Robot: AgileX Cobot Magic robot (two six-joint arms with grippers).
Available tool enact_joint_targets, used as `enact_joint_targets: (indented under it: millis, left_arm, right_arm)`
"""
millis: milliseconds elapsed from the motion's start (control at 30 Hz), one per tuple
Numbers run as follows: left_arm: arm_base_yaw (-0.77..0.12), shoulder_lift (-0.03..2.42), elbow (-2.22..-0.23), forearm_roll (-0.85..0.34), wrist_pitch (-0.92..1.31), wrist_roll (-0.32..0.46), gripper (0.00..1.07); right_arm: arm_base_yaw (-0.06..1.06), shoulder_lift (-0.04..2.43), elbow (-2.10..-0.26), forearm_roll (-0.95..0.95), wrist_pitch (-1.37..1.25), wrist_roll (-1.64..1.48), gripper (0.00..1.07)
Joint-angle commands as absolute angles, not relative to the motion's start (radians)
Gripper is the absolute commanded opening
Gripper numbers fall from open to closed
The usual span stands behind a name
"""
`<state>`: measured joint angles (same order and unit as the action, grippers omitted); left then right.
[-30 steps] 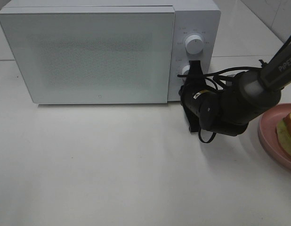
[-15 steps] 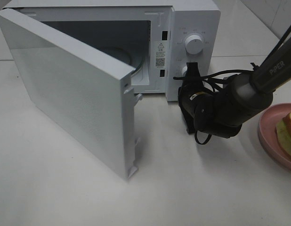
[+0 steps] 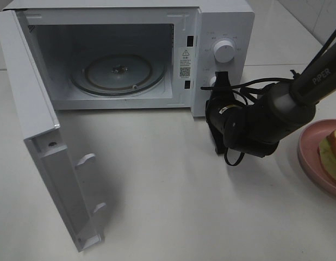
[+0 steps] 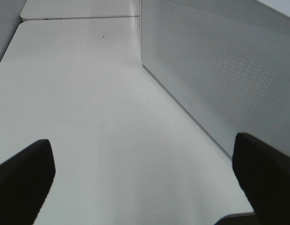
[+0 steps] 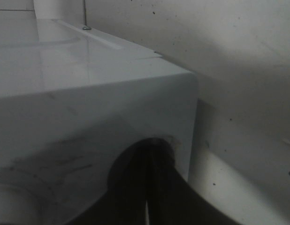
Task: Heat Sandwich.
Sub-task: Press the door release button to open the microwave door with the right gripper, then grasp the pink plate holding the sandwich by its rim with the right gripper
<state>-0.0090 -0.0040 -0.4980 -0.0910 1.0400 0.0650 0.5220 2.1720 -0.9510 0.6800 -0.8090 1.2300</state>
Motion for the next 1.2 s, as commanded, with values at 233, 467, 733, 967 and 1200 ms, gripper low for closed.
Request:
enact_joint_targets:
  millis: [233,467,733,967,1200]
  left_arm:
    - [-0.007,-0.030,-0.495,-0.090,1.037,0.065,0.98]
    - [-0.007,-0.030,-0.495,-0.090,1.037,0.065,0.98]
    - [-0.007,-0.030,-0.495,-0.090,1.037,0.065,0.98]
    - [-0.007,-0.030,-0.495,-0.090,1.037,0.065,0.98]
    - [-0.007,-0.030,-0.495,-0.090,1.037,0.065,0.98]
  right_arm:
    - [0.515,2.114,-0.975,0.625,-0.905,1.223,0.00]
    - [0.555,2.090,-0.907,0.657,-0.854,1.236,0.00]
    - [0.561,2.024,-0.813,0.655,-0.742,1.237,0.00]
    - [0.561,1.934,-0.712,0.635,-0.667,1.199,0.00]
    - [0.558,1.840,-0.686,0.549,-0.522,1.121,0.01]
